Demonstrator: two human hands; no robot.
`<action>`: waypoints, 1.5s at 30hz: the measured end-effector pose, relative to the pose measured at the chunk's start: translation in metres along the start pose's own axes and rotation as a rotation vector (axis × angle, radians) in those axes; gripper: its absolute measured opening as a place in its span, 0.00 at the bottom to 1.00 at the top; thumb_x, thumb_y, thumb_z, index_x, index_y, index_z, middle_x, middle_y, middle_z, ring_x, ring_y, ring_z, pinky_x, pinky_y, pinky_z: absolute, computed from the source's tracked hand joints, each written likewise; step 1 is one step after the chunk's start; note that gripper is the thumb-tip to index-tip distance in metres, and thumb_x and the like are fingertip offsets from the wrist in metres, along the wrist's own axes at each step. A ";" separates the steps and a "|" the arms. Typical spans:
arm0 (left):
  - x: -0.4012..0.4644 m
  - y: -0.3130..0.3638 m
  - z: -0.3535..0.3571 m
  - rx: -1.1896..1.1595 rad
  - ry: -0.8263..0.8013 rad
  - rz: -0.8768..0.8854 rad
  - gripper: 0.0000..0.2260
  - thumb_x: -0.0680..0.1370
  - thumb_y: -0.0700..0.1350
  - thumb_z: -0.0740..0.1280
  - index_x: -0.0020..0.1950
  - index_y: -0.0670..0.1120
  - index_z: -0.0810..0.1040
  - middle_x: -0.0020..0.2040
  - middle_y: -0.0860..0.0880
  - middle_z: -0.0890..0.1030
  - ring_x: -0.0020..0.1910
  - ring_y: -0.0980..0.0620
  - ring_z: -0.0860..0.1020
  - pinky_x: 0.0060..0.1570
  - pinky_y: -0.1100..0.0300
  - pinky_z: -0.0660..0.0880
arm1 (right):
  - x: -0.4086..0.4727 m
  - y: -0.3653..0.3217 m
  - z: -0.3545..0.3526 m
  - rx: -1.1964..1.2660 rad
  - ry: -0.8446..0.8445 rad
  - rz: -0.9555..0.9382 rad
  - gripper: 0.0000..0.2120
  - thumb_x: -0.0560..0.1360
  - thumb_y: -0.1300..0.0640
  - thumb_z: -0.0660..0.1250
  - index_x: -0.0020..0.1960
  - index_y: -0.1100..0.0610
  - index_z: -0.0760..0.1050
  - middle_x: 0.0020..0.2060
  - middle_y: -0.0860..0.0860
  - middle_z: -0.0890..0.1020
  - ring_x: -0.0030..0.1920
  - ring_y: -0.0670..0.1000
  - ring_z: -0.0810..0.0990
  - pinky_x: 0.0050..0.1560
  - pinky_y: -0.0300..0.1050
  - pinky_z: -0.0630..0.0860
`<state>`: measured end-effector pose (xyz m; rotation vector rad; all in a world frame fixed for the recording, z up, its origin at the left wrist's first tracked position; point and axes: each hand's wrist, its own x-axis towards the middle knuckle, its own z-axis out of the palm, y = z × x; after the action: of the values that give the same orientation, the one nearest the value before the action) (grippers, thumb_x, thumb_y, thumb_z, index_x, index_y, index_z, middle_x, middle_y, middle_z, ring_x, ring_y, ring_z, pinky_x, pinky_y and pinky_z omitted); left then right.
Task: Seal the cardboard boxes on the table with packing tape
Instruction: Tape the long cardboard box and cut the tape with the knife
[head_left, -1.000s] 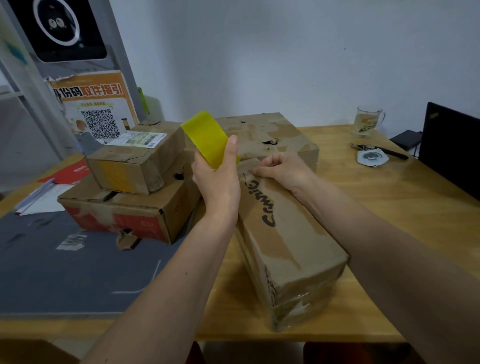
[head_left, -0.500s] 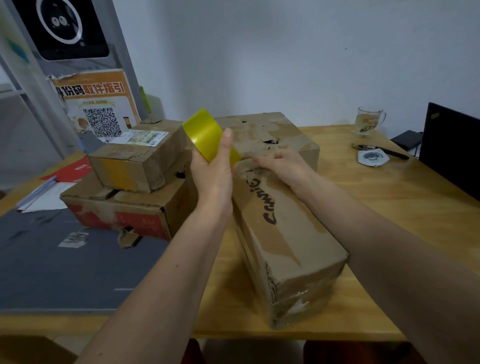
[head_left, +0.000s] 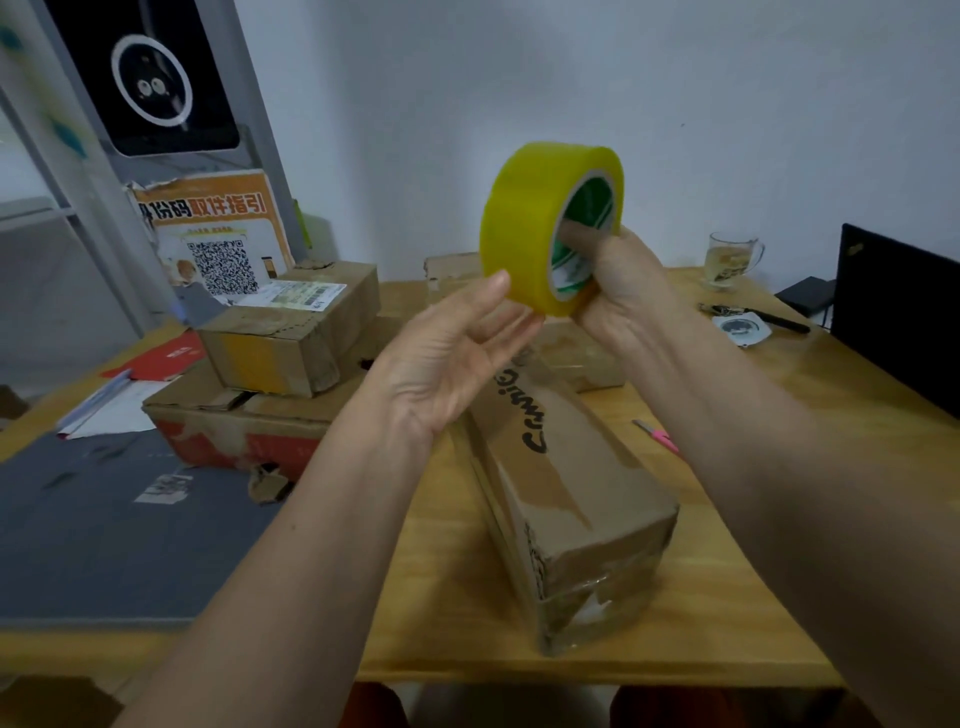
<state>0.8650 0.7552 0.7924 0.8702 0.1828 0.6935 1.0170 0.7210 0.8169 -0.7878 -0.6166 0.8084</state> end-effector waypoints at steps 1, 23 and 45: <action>0.000 -0.003 -0.002 -0.083 0.006 -0.045 0.27 0.68 0.34 0.74 0.66 0.36 0.72 0.60 0.35 0.81 0.60 0.39 0.80 0.60 0.48 0.78 | 0.000 0.000 0.000 0.012 0.009 -0.015 0.05 0.76 0.69 0.66 0.51 0.65 0.76 0.45 0.63 0.82 0.45 0.59 0.81 0.56 0.60 0.77; -0.010 -0.022 0.015 -0.013 0.250 -0.133 0.02 0.75 0.31 0.69 0.43 0.36 0.80 0.35 0.43 0.82 0.35 0.51 0.81 0.49 0.49 0.82 | -0.001 0.014 -0.006 0.135 0.082 -0.042 0.05 0.75 0.70 0.66 0.46 0.62 0.77 0.34 0.57 0.82 0.37 0.55 0.80 0.50 0.56 0.78; -0.009 -0.040 0.026 0.135 0.314 -0.103 0.01 0.75 0.31 0.70 0.44 0.35 0.80 0.34 0.42 0.83 0.34 0.50 0.83 0.41 0.57 0.83 | -0.008 0.023 -0.017 0.148 0.305 0.052 0.22 0.71 0.66 0.73 0.63 0.67 0.73 0.55 0.63 0.81 0.53 0.62 0.82 0.51 0.59 0.80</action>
<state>0.8886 0.7155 0.7782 0.8704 0.5567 0.7244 1.0158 0.7187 0.7873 -0.7742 -0.2621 0.7530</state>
